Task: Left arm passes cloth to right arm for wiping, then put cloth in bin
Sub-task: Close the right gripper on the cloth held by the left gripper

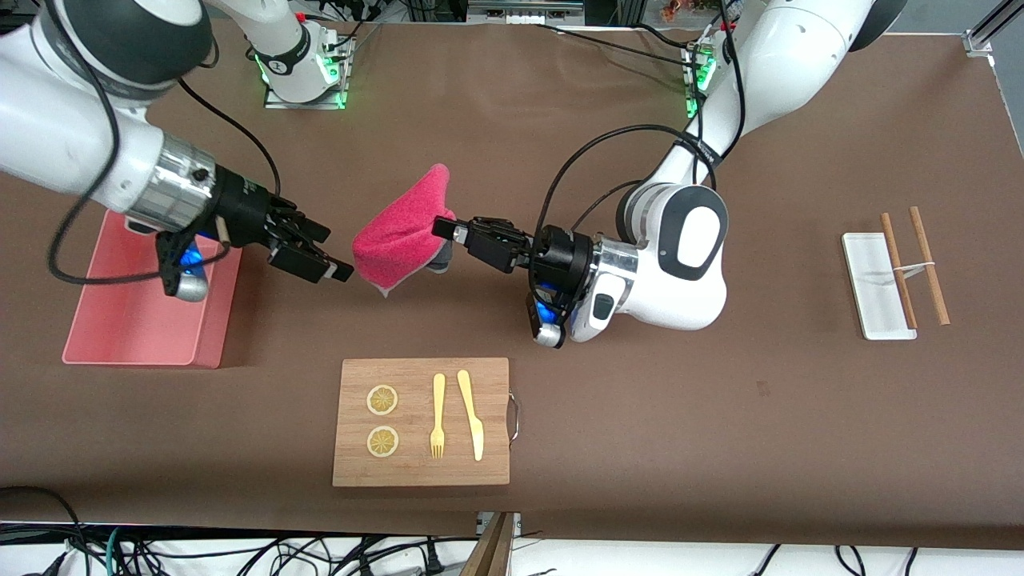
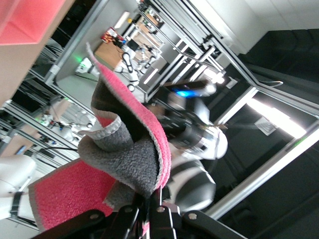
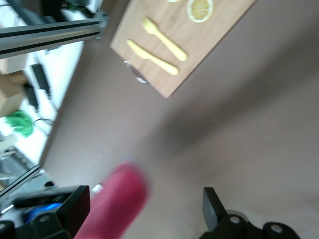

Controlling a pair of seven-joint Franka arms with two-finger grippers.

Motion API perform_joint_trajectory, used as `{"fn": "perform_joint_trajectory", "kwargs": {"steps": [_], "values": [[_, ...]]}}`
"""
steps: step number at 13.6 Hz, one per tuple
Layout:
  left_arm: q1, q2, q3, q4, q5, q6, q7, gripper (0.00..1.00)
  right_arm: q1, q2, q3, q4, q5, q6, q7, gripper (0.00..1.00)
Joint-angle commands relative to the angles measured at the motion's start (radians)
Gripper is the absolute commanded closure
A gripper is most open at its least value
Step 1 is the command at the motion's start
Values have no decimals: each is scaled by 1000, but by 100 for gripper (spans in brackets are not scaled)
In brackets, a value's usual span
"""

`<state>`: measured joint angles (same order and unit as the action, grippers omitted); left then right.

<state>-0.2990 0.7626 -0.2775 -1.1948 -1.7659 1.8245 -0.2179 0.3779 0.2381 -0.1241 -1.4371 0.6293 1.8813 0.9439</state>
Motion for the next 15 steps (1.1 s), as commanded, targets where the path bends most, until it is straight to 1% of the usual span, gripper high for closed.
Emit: {"fn": "perform_joint_trajectory", "kwargs": {"steps": [1,3,10,15], "values": [[-3,1,-2,-12,23,25,37,100,-4,-6,1,32,24,-13,18,0],[-2,3,-2,-19,23,25,40,100,2,4,6,32,23,-11,26,0],[1,4,-2,-20,19,25,38,100,1,109,8,29,21,6,22,0],[8,4,-2,-19,8,27,40,100,44,116,9,29,23,38,35,0]]}}
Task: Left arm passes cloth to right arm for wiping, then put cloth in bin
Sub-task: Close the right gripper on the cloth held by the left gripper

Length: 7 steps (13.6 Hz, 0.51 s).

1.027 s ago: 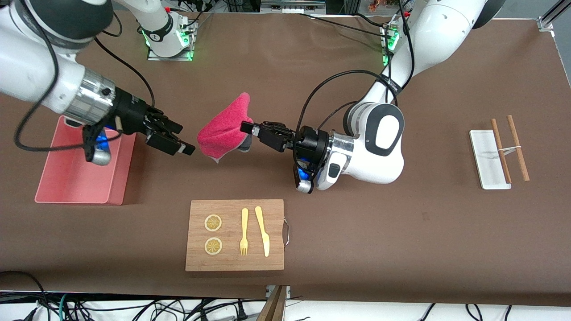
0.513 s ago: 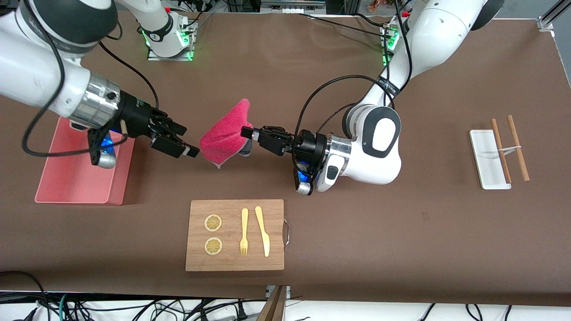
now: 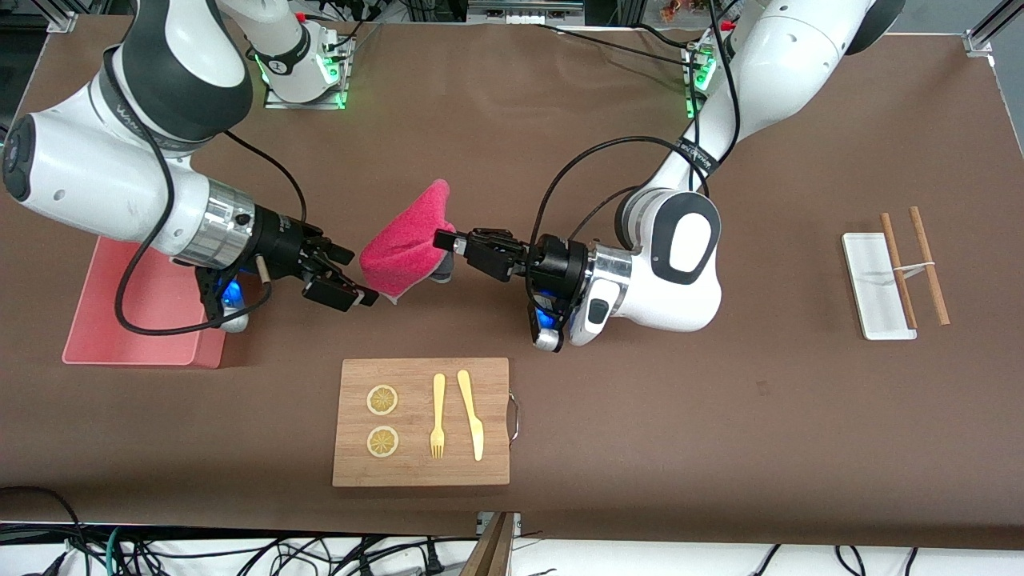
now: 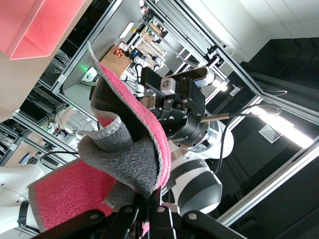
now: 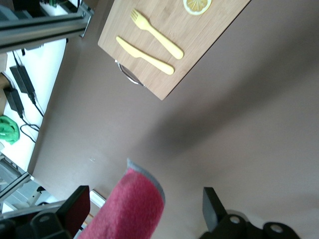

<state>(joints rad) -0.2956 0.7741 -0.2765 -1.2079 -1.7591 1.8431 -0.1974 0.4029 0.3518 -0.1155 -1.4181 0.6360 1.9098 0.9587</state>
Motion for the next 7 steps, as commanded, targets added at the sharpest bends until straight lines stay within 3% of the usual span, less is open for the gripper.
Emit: {"fn": "perform_joint_trajectory", "kwargs": {"steps": [1,3,4,5,7], "values": [[4,-7,-3,-7,1,8,20,100,22,3,0,10,16,9,37,0],[7,-7,-3,-7,3,7,19,100,31,6,0,2,16,9,40,1],[9,-7,-3,-7,1,7,18,100,33,10,0,2,16,9,37,18],[9,-7,-3,-7,1,7,18,100,31,13,0,2,16,9,35,42],[9,-7,-3,-7,1,7,18,100,30,16,0,2,16,9,12,82]]}}
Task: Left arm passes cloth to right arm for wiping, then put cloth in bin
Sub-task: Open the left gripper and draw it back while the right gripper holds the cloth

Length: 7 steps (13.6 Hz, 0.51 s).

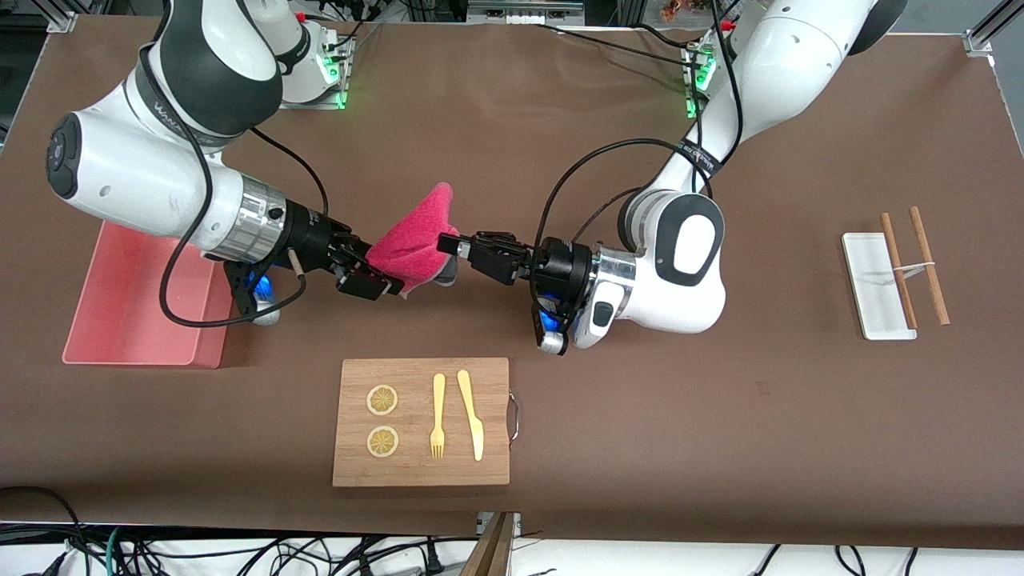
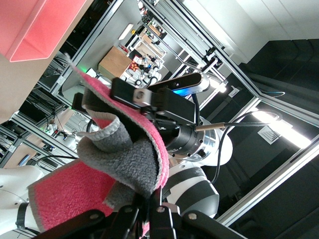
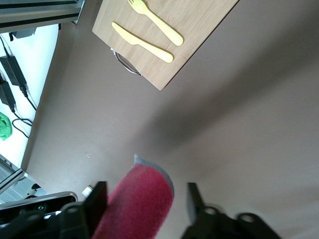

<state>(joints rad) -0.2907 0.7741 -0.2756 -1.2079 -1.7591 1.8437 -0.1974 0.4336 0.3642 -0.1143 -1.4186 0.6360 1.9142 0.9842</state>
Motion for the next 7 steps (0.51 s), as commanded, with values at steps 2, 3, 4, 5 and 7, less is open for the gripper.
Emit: {"fn": "perform_joint_trajectory", "kwargs": {"steps": [2,3,4,5,7], "values": [[5,-7,-4,-7,1,5,18,100,1,8,-1,6,16,5,-12,100],[5,-7,-4,-7,1,3,18,96,2,10,-1,6,14,5,-12,100],[5,-7,-4,-7,3,3,18,94,4,10,-1,7,14,5,-10,100],[8,-7,-4,-7,3,0,18,94,2,10,-1,7,13,5,-12,100],[13,-7,-4,-7,3,0,18,92,4,12,1,7,13,6,-13,100]]}}
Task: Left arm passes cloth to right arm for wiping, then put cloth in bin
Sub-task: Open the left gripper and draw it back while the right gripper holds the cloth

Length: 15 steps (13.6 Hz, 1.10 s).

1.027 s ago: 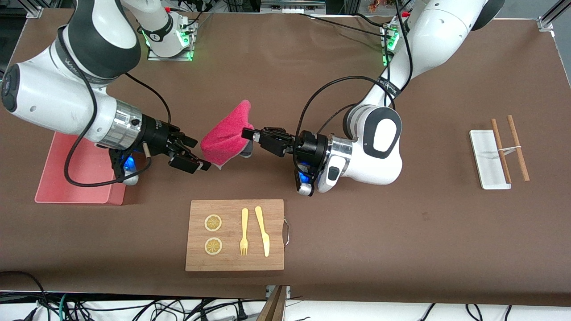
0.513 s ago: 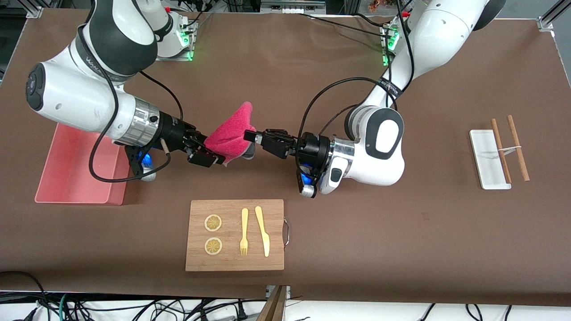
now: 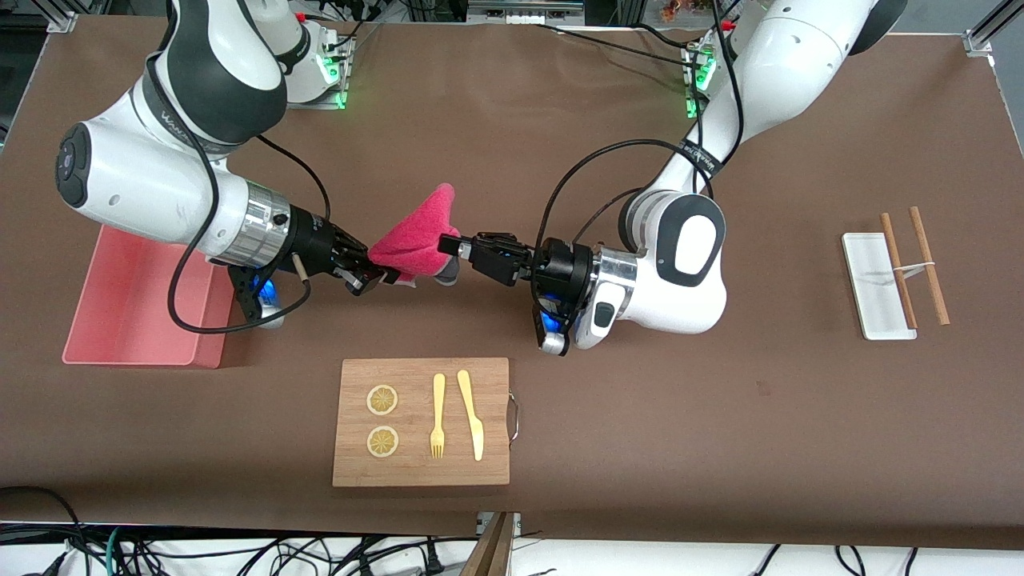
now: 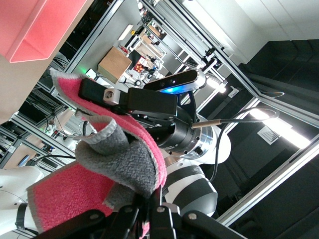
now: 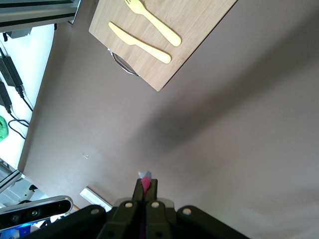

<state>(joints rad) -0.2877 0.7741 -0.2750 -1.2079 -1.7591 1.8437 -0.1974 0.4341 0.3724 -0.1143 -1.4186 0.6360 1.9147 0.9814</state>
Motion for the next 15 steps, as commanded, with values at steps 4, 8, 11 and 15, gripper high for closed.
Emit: {"fn": "perform_joint_trajectory", "kwargs": {"steps": [4,8,11,15], "values": [[18,-7,-4,-7,3,-1,13,43,30,23,-1,6,-4,1,-3,100],[76,-7,-1,-24,17,-59,6,17,34,36,-1,4,-25,-5,-7,100],[145,-9,0,-33,122,-107,6,13,31,37,-2,-8,-27,-13,-43,100],[215,-21,2,-22,294,-162,-26,12,64,54,-2,-25,-88,-13,-43,100]]}}
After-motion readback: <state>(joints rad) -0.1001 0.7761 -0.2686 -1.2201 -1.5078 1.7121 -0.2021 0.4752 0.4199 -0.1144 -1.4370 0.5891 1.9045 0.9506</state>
